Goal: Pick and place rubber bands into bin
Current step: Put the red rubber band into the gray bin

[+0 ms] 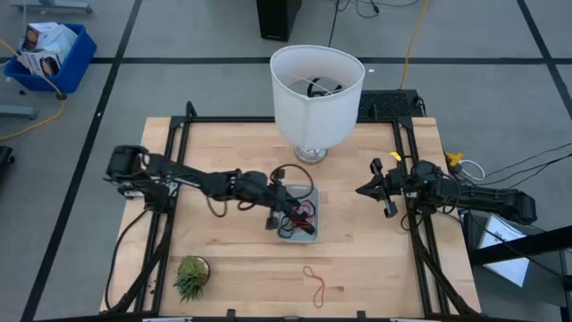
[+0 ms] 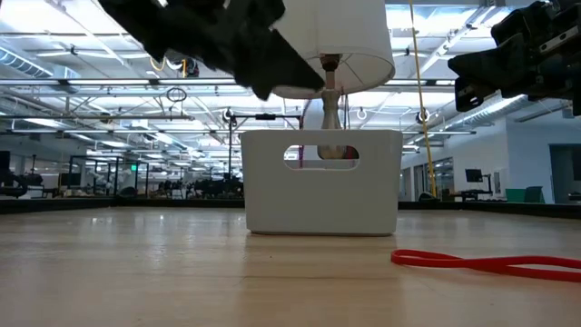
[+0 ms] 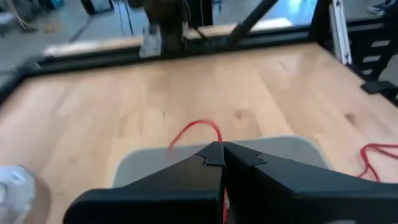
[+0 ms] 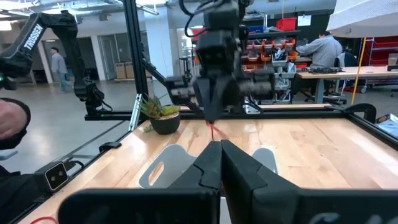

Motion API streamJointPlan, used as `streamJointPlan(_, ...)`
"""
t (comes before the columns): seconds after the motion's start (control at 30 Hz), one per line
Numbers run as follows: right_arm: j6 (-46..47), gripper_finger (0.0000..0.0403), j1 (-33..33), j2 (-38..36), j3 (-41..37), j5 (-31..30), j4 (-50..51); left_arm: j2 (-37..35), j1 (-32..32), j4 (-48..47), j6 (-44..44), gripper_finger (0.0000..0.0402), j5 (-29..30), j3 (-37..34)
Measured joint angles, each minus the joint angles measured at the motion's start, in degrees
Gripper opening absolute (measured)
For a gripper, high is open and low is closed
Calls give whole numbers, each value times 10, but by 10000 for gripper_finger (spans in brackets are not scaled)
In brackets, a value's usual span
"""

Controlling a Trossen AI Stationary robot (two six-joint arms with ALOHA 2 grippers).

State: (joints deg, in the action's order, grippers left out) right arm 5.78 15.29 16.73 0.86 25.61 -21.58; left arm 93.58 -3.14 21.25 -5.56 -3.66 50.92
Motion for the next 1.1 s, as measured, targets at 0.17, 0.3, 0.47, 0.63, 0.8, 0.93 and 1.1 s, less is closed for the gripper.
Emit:
streamJointPlan(0.17, -4, 0, 0, 0, 0, 0, 0, 39, 21, -44, 17, 0, -13, 19)
streamJointPlan(0.3, -4, 0, 0, 0, 0, 0, 0, 44, 27, -56, 19, 8, -12, 20)
streamJointPlan(0.47, -4, 0, 0, 0, 0, 0, -7, 42, 28, -53, 28, 51, -11, 21)
streamJointPlan(0.63, -4, 0, 0, 0, 0, 0, -6, 24, 28, -60, 40, 119, -22, 22)
streamJointPlan(0.8, 2, 0, 0, 0, 0, 0, -4, -16, 23, -105, 21, 186, -17, 21)
streamJointPlan(0.93, 6, 0, 0, 0, 0, 0, -2, -78, -11, -171, -47, 180, 51, 20)
streamJointPlan(1.1, 6, 1, 0, 0, 0, 0, -5, -179, -34, -128, -102, 72, 112, -39)
